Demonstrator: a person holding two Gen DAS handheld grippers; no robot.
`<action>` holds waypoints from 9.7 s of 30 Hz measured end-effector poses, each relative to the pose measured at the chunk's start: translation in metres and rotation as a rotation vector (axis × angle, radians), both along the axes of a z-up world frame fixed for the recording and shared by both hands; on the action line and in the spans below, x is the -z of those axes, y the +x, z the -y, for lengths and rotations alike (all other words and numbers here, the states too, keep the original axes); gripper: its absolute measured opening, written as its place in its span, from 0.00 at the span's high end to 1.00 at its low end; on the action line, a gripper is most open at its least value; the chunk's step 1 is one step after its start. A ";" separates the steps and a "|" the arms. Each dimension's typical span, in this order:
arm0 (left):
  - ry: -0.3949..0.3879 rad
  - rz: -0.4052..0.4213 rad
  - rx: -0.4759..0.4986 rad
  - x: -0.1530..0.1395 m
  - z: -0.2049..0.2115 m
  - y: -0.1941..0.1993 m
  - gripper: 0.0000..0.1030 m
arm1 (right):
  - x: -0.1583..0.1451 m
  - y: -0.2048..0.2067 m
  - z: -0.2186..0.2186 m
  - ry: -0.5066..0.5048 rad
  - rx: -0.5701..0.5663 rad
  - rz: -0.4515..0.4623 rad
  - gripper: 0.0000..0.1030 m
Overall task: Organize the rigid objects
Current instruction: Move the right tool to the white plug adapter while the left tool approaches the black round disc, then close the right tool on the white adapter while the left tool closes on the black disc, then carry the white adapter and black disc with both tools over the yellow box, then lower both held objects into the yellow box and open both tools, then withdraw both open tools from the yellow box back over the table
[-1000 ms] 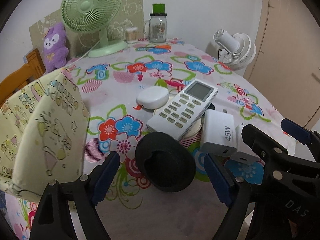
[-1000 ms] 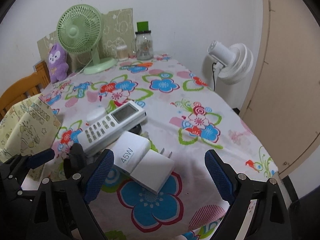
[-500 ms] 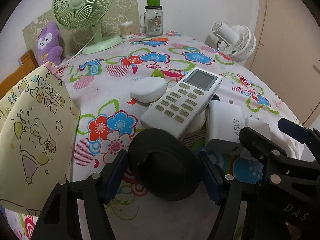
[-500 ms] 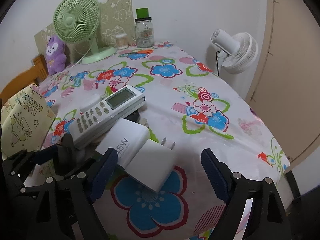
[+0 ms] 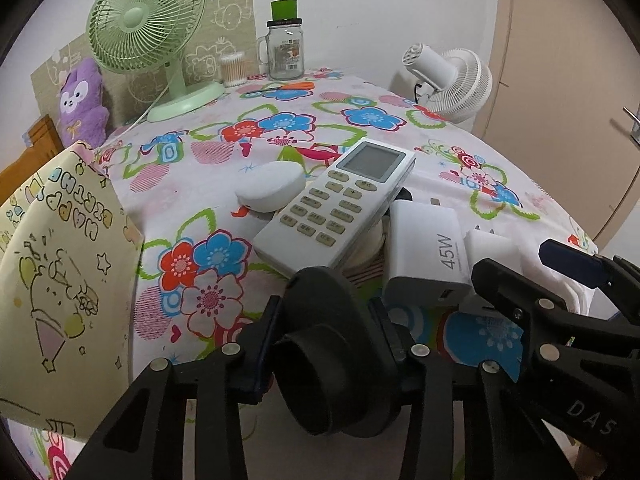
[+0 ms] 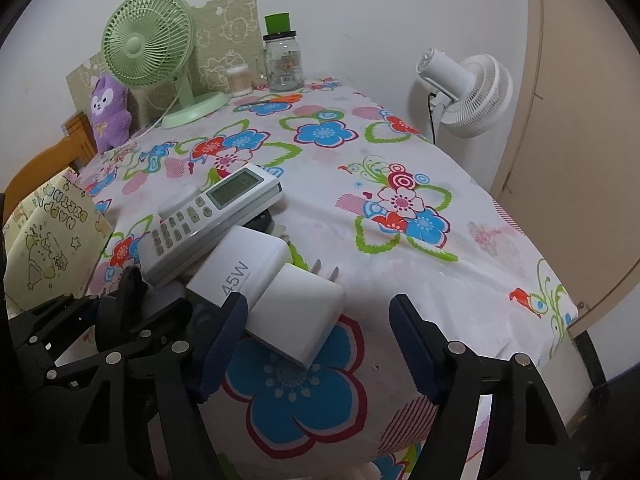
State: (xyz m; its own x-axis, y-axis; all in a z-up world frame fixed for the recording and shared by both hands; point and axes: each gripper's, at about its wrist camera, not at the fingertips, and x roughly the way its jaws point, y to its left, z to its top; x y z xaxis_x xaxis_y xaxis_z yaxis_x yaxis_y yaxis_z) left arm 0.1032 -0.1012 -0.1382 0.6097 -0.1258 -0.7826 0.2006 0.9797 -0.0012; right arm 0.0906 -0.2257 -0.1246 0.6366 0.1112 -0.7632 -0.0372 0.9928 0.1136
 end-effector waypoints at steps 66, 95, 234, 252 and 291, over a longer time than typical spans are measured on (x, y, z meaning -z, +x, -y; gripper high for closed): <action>-0.087 -0.038 -0.154 -0.002 -0.052 -0.036 0.73 | -0.013 -0.018 -0.045 -0.029 -0.008 0.057 0.59; -0.061 0.124 -0.133 -0.077 -0.056 -0.042 0.81 | -0.068 -0.018 -0.065 -0.021 -0.052 0.116 0.59; -0.001 0.108 -0.282 -0.117 -0.153 -0.046 0.05 | -0.131 -0.003 -0.195 -0.039 -0.274 0.137 0.06; -0.005 0.137 -0.199 -0.121 -0.101 -0.053 0.03 | -0.138 -0.021 -0.142 -0.103 -0.169 0.184 0.05; -0.005 0.124 -0.113 -0.058 -0.026 -0.022 0.03 | -0.064 0.000 -0.047 -0.047 -0.089 0.125 0.08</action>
State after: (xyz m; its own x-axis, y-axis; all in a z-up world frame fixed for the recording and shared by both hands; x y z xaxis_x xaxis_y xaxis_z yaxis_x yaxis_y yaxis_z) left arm 0.0811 -0.0748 -0.0805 0.7122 -0.0548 -0.6999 0.0883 0.9960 0.0119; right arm 0.0903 -0.1792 -0.0605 0.7165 0.1374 -0.6840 -0.1364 0.9891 0.0559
